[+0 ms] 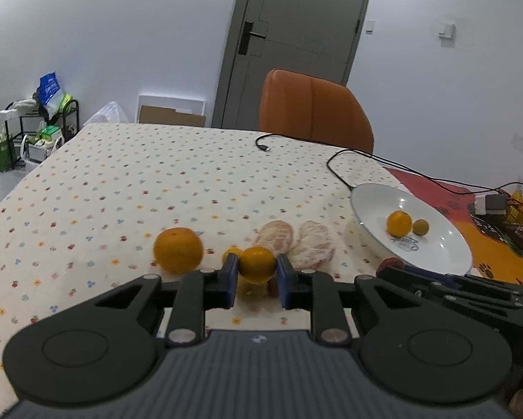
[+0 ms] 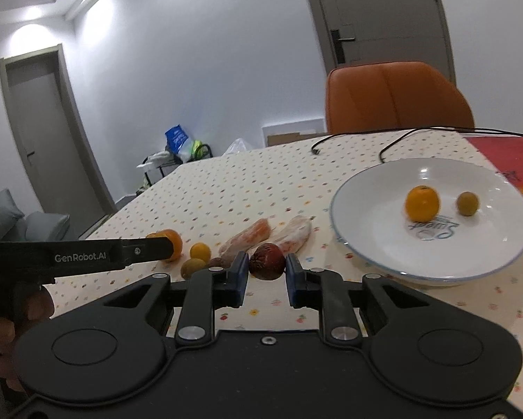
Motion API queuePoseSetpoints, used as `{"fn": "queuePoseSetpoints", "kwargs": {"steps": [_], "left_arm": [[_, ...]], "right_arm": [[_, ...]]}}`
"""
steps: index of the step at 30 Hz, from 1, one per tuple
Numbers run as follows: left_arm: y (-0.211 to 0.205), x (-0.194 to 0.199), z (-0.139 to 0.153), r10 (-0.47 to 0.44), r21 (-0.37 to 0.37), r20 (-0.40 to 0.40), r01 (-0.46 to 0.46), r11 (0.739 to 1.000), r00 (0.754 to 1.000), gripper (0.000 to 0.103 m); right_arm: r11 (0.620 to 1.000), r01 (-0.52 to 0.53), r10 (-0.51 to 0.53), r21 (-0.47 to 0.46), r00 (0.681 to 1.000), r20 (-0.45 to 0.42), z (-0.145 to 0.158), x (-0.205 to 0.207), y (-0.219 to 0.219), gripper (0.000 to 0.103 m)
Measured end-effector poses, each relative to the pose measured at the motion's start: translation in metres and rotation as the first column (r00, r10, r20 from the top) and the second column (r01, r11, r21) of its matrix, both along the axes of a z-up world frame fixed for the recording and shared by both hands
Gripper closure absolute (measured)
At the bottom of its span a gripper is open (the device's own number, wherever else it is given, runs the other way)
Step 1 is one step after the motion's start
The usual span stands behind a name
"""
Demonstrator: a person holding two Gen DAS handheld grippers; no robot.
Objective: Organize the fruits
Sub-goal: 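Grasp a small orange with the left tool while the right tool grasps a red plum, then carry both fruits to the white plate and release them inside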
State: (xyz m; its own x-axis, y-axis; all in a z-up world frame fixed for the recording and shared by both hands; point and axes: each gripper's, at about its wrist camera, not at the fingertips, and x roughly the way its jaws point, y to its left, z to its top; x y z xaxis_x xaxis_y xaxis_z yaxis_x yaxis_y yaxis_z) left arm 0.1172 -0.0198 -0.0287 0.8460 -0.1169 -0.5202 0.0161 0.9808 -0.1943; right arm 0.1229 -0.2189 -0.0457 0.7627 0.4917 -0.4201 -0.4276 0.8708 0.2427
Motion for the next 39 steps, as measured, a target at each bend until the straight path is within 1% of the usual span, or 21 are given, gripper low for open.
{"fn": "queuePoseSetpoints", "kwargs": {"steps": [17,29,39], "left_arm": [[-0.052,0.002,0.021,-0.093,0.053,0.049,0.090,0.995,0.994,0.081],[-0.079,0.017,0.023,-0.138,0.081,0.057,0.133,0.988,0.989,0.081],[-0.102,0.034,0.019,-0.170,0.107,0.048,0.164,0.981,0.984,0.081]], "right_arm": [[0.995,0.093,-0.094,0.032,0.994,0.047,0.010,-0.013,-0.050,0.082],[0.987,0.152,-0.155,0.061,0.987,0.049,0.007,-0.014,-0.077,0.082],[0.976,0.200,-0.203,0.084,0.979,0.024,-0.004,0.000,-0.101,0.082]]}}
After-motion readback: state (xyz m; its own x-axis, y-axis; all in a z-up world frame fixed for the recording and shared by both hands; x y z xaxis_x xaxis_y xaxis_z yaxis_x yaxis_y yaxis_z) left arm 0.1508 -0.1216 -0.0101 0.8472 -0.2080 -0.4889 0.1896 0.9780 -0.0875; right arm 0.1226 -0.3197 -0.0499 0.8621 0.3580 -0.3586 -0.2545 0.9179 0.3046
